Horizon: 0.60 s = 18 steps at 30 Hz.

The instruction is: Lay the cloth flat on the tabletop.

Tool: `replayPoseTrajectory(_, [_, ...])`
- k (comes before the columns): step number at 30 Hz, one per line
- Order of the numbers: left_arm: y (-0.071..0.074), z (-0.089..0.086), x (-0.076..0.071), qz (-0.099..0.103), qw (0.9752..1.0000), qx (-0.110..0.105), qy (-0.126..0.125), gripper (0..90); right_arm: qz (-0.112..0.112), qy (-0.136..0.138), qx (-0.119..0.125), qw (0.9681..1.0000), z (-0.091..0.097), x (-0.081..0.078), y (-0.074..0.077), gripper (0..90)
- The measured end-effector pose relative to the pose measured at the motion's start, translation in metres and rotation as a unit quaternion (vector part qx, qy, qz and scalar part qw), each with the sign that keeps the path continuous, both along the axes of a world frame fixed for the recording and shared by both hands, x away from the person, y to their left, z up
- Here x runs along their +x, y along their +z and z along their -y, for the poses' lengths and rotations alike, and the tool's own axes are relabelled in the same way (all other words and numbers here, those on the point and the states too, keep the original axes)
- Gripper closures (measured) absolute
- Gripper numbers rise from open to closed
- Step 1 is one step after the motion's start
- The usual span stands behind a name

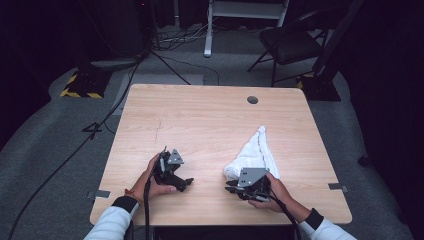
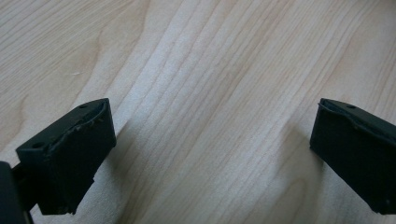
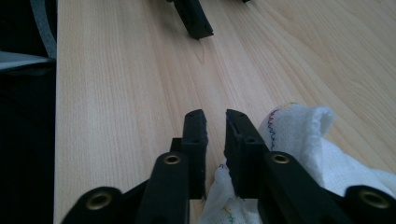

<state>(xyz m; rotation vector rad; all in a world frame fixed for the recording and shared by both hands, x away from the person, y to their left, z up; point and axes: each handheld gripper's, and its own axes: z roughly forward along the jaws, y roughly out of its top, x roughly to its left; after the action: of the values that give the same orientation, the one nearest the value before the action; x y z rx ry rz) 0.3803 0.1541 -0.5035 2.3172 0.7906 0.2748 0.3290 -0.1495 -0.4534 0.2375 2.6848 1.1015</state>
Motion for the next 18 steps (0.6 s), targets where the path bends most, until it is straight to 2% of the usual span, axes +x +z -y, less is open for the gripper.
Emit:
replayPoseTrajectory(4, [0.003,0.010,-0.002,-0.006,0.9999,0.009,-0.008,1.4,0.001,-0.013,0.011,0.9998,0.010,-0.001,0.004,70.0])
replayPoseTrajectory(6, [0.006,0.021,-0.005,-0.006,0.9998,0.010,-0.016,10.0,0.004,-0.037,0.032,0.9988,0.030,0.002,0.013,65.2])
replayPoseTrajectory(8, [0.009,0.031,-0.006,-0.005,0.9994,0.015,-0.030,18.0,0.000,-0.057,0.051,0.9971,0.046,0.005,0.020,62.2])
replayPoseTrajectory(11, [0.012,0.041,-0.007,-0.001,0.9990,0.013,-0.042,16.3,0.012,-0.091,0.061,0.9939,0.070,0.011,0.027,59.1])
replayPoseTrajectory(13, [0.019,0.055,-0.007,0.008,0.9983,-0.004,-0.058,17.2,0.012,-0.114,0.069,0.9910,0.085,0.017,0.029,58.5])
replayPoseTrajectory(15, [0.023,0.067,-0.007,0.009,0.9976,-0.012,-0.068,17.3,0.008,-0.134,0.065,0.9889,0.098,0.026,0.027,57.2])
replayPoseTrajectory(18, [0.031,0.084,-0.010,0.025,0.9954,-0.025,-0.089,18.0,0.004,-0.165,0.050,0.9850,0.113,0.040,0.019,56.9])
